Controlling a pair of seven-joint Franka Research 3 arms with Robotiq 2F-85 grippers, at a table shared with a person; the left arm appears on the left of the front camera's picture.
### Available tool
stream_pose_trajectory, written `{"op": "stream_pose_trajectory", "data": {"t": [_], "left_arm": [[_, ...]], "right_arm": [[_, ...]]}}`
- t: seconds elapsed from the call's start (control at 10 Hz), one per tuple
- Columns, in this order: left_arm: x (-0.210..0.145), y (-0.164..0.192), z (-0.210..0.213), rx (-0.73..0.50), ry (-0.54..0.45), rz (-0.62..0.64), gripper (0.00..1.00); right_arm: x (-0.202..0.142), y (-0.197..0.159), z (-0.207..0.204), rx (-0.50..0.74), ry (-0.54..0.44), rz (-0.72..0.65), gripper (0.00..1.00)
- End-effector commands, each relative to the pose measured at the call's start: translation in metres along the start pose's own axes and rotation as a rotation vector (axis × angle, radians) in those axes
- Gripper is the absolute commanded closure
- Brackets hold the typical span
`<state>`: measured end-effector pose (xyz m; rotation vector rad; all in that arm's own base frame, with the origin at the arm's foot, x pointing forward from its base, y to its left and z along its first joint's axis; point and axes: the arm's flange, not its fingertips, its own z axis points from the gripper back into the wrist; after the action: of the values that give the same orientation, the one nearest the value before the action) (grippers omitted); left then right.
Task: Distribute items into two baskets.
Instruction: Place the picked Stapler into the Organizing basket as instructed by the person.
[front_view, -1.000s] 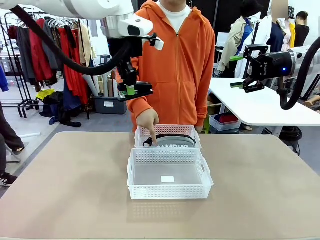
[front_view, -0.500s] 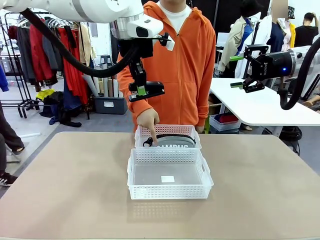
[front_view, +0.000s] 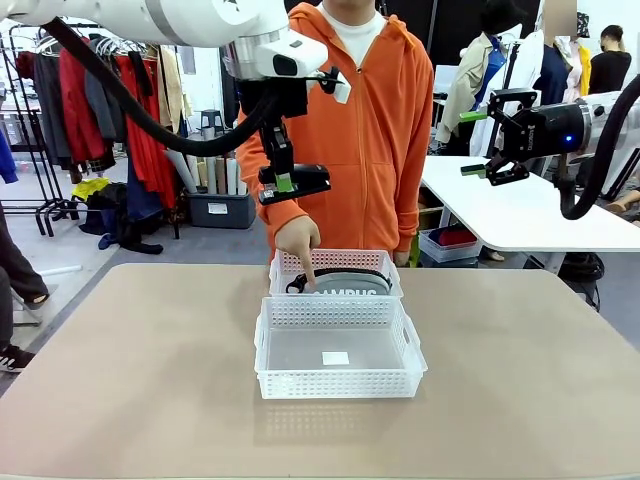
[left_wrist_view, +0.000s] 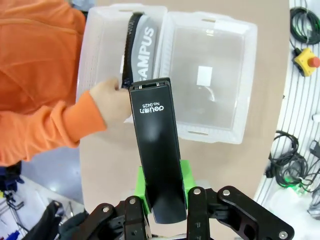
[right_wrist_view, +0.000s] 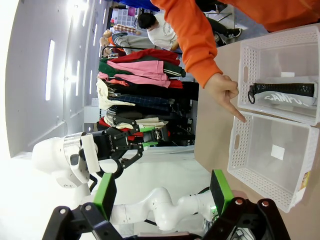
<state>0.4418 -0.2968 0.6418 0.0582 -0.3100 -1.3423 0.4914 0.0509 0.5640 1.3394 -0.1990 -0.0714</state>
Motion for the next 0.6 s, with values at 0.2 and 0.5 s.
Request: {"op": "stream_pose_trajectory", "data": {"t": [0.2,0.5], "left_arm": [[0.033,-0.023,-0.045,-0.001,-0.081,-0.225,1.00],[0.050,-0.031,-0.080,-0.015,-0.088,-0.327,1.00]], "right_arm": [[0.001,0.004,0.000,-0.003,-0.005,-0.003,0.00],[0.001,0.004,0.000,-0.003,-0.005,-0.003,0.00]]}}
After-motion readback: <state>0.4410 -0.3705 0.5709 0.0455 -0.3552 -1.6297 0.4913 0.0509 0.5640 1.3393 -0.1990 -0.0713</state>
